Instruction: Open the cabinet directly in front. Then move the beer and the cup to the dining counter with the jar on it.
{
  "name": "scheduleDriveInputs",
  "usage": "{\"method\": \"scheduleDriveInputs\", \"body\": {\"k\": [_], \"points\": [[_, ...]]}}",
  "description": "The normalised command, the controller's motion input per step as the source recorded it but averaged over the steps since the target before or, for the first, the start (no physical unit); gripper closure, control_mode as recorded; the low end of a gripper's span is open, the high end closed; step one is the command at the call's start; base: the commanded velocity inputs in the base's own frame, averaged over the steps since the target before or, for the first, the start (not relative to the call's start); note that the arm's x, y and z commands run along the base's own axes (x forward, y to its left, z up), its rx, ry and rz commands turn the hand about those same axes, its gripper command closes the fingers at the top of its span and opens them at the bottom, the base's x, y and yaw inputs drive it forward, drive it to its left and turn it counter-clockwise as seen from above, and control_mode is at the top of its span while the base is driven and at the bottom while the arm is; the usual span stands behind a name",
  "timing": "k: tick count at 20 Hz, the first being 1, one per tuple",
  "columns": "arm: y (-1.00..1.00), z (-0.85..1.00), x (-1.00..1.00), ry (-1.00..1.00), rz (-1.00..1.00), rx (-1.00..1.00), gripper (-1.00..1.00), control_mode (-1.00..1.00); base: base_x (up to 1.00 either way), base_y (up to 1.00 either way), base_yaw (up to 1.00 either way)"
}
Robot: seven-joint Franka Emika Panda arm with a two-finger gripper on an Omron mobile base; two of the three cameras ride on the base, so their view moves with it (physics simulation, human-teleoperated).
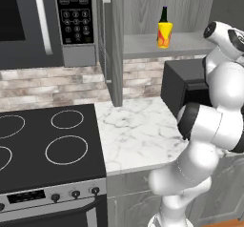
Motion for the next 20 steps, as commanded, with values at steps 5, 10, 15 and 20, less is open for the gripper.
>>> {"method": "scheduleDriveInputs", "body": {"k": [5,10,15,20], "points": [[0.67,0.00,-0.66,-0.17,0.32,-0.04,-1.00,-1.00,0.00,0.00,0.00],[1.00,0.00,-0.25,0.04,0.52,-0.06,-1.00,-1.00,0.00,0.00,0.00],[0.95,0.00,0.00,0.25,0.63,0.00,-1.00,-1.00,0.00,0.00,0.00],[0.60,0.13,-0.01,0.30,0.64,0.05,-1.00,-1.00,0.00,0.00,0.00]]}}
